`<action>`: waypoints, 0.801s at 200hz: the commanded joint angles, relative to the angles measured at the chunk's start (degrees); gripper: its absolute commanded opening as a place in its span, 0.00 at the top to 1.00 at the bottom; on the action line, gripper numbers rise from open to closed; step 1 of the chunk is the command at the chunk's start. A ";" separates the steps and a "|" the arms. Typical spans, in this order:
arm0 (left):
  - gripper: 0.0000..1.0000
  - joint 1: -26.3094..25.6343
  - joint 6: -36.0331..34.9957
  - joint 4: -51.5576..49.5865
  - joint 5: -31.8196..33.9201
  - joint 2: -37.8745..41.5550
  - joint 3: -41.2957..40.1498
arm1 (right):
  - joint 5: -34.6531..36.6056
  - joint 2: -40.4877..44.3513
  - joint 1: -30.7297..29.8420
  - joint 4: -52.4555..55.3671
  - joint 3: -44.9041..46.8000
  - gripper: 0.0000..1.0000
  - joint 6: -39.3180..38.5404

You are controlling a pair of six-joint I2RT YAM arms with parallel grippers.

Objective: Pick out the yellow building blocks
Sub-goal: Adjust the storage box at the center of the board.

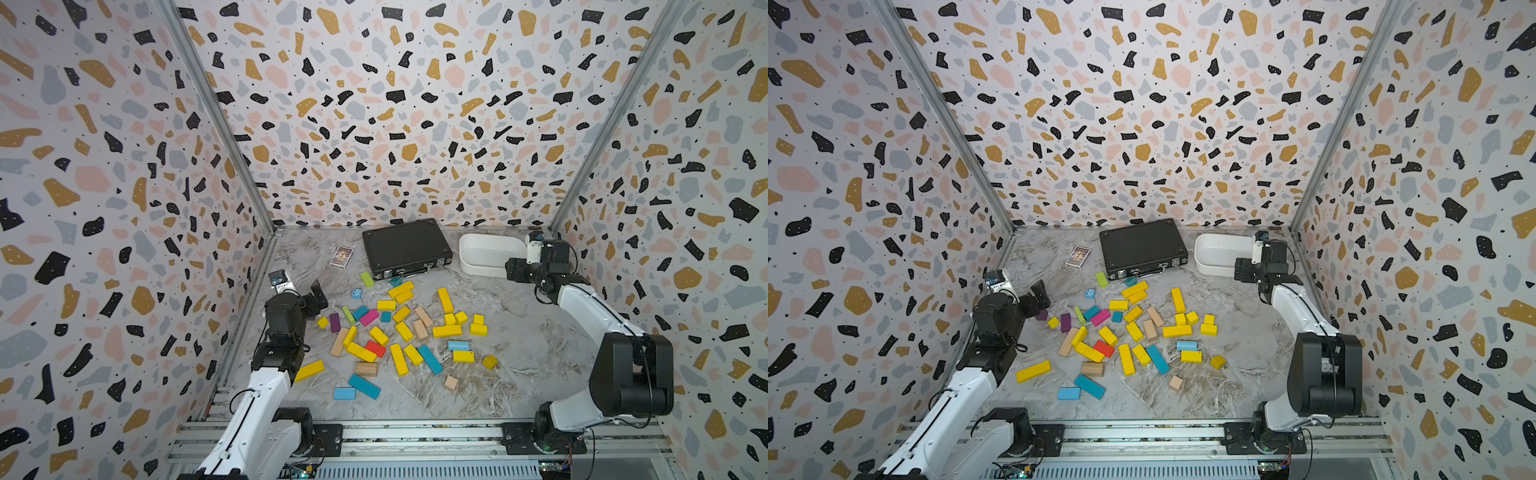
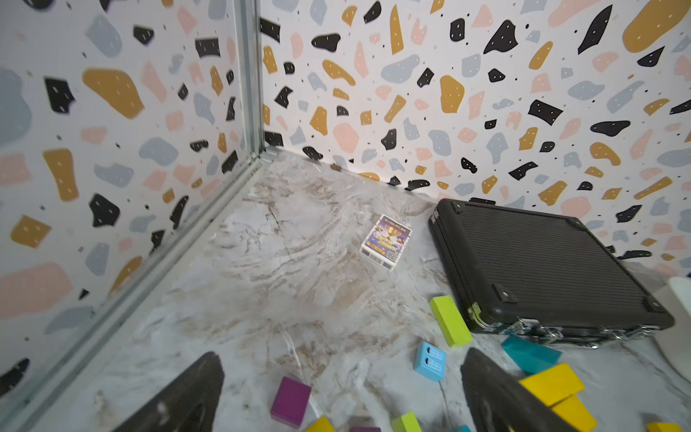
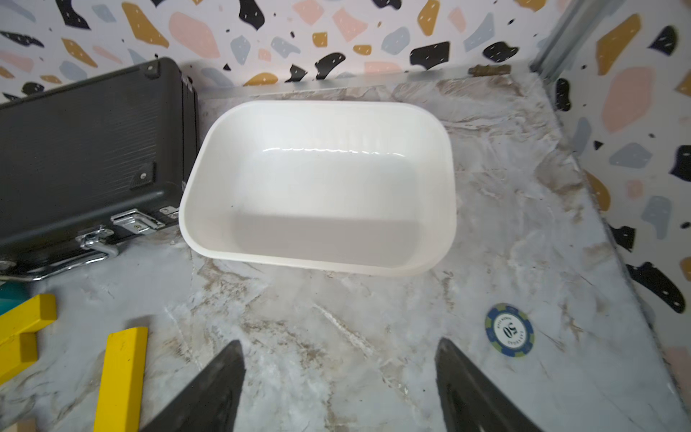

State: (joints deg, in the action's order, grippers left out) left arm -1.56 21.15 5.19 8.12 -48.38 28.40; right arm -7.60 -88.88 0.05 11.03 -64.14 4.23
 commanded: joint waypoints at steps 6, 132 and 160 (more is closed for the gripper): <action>0.00 0.17 13.02 -10.03 -7.25 0.48 1.30 | -2.68 -4.39 -3.57 16.82 -9.51 0.19 -6.49; 0.00 -0.72 19.70 -23.42 -16.72 -1.71 5.59 | 4.54 -33.84 -15.25 33.92 -46.54 0.28 -1.56; 0.00 -0.72 18.75 -26.31 -18.08 -2.32 6.93 | 5.93 -36.81 -16.14 32.13 -48.80 0.33 0.22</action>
State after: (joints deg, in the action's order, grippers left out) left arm -2.04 40.12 -18.65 -8.10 -50.52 32.77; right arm -3.40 -125.05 -15.31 41.41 -110.37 2.11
